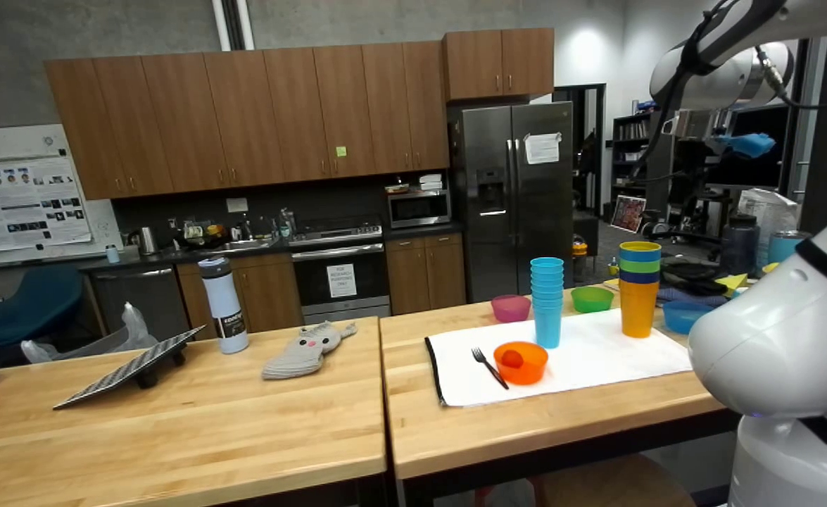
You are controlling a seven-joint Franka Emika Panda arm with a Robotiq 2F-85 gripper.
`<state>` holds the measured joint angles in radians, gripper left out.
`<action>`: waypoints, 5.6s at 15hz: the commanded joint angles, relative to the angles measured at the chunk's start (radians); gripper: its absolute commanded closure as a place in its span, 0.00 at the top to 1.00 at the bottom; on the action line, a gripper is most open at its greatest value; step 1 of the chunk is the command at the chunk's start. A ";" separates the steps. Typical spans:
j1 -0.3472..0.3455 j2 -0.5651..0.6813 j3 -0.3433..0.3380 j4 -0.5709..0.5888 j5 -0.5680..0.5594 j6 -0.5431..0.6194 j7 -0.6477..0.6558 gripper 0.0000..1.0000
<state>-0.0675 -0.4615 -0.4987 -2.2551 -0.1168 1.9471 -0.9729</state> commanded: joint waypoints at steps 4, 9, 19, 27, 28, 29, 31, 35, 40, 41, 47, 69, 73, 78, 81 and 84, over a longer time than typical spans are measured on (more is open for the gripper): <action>-0.031 0.199 0.079 0.196 0.019 -0.066 -0.035 1.00; -0.056 0.249 0.138 0.263 0.004 -0.121 -0.033 1.00; -0.115 0.249 0.160 0.220 -0.010 -0.166 -0.016 1.00; -0.115 0.267 0.186 0.167 -0.026 -0.079 -0.002 1.00; -0.116 0.268 0.190 0.162 -0.034 -0.055 -0.002 1.00; -0.116 0.267 0.197 0.155 -0.045 -0.024 0.006 1.00; -0.116 0.273 0.205 0.150 -0.064 0.021 0.013 1.00; -0.112 0.284 0.220 0.142 -0.082 0.065 0.027 1.00; -0.112 0.327 0.225 0.159 -0.046 0.054 0.049 1.00; -0.112 0.335 0.226 0.161 -0.039 0.052 0.059 1.00; -0.117 0.377 0.230 0.162 -0.030 0.074 0.103 1.00; -0.116 0.393 0.253 0.153 -0.043 0.092 0.127 0.00; -0.116 0.393 0.253 0.153 -0.041 0.094 0.128 0.02; -0.116 0.391 0.253 0.152 -0.040 0.095 0.128 0.02; -0.117 0.385 0.253 0.155 -0.045 0.091 0.130 0.02; -0.118 0.377 0.253 0.160 -0.053 0.085 0.134 0.02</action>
<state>-0.1728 -0.0682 -0.2547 -2.1047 -0.1587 2.0372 -0.8490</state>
